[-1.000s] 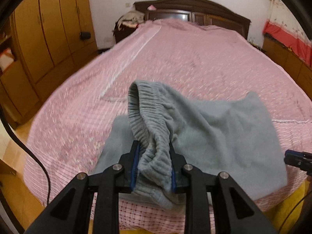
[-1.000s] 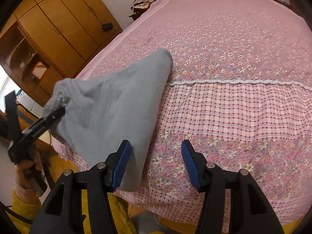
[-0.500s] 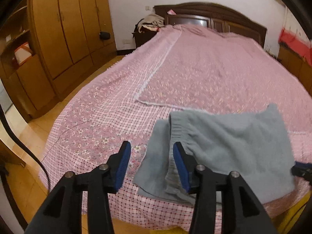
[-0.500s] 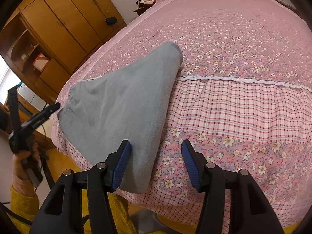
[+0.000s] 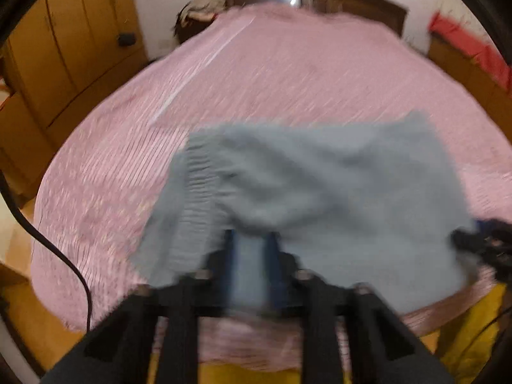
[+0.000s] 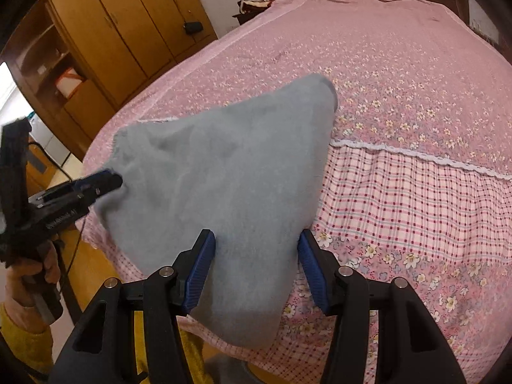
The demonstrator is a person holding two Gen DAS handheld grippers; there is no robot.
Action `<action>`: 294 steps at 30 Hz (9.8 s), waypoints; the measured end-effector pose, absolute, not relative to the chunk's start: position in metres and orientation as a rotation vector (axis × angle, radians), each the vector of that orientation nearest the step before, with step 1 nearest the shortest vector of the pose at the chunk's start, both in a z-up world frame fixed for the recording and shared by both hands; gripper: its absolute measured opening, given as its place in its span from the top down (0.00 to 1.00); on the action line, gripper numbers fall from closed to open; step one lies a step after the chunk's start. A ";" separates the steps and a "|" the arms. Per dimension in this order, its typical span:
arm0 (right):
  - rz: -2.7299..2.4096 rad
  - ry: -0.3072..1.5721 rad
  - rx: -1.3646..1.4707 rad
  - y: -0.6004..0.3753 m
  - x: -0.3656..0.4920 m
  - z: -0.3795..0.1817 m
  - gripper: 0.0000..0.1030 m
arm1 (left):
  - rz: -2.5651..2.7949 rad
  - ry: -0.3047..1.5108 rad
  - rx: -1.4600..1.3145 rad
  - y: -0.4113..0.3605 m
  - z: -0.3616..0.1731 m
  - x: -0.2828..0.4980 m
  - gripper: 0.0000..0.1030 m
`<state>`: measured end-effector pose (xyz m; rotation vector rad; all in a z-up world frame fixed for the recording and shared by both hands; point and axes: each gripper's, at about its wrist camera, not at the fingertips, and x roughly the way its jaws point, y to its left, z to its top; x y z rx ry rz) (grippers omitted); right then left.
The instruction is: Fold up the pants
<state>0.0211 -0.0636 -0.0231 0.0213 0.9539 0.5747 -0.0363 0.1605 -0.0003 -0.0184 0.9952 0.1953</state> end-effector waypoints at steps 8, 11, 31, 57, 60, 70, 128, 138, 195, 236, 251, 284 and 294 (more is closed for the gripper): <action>0.582 0.982 0.025 -0.062 0.017 -0.033 0.46 | 0.188 0.964 -0.114 0.175 0.009 -0.058 0.96; 0.570 0.943 0.006 -0.069 0.015 -0.021 0.46 | 0.166 0.895 -0.167 0.172 0.031 -0.066 0.83; 0.499 0.855 -0.106 -0.016 0.129 -0.025 0.76 | 0.162 0.900 -0.090 0.192 -0.013 0.042 0.90; 0.496 1.001 0.159 -0.083 0.057 -0.034 0.55 | 0.130 0.935 -0.157 0.175 -0.001 -0.026 0.65; 0.503 1.015 0.176 -0.086 0.053 -0.033 0.55 | 0.129 0.934 -0.187 0.178 0.004 -0.031 0.65; 0.516 1.019 0.263 -0.105 0.030 -0.058 0.49 | 0.129 0.937 -0.182 0.173 -0.002 -0.032 0.54; 1.014 0.852 -0.108 0.189 0.028 0.002 0.88 | 0.344 0.943 -0.235 0.277 0.016 -0.067 0.47; 1.092 0.868 -0.005 0.165 0.023 0.013 0.70 | 0.324 0.895 -0.226 0.264 0.036 -0.076 0.47; 0.734 1.037 0.202 0.071 0.038 -0.027 0.46 | 0.027 1.003 -0.192 0.227 0.029 -0.049 0.36; 0.679 0.904 0.030 0.091 0.050 0.004 0.56 | 0.153 0.913 -0.310 0.261 0.035 -0.069 0.57; 0.721 1.042 0.090 0.108 0.049 -0.031 0.44 | 0.018 1.012 -0.244 0.251 -0.002 -0.003 0.33; 0.808 0.825 0.243 0.061 0.057 0.024 0.78 | -0.092 0.758 -0.365 0.205 0.048 -0.028 0.67; 0.697 0.729 0.279 -0.027 0.058 0.053 0.78 | -0.229 0.721 -0.338 0.121 0.072 0.029 0.67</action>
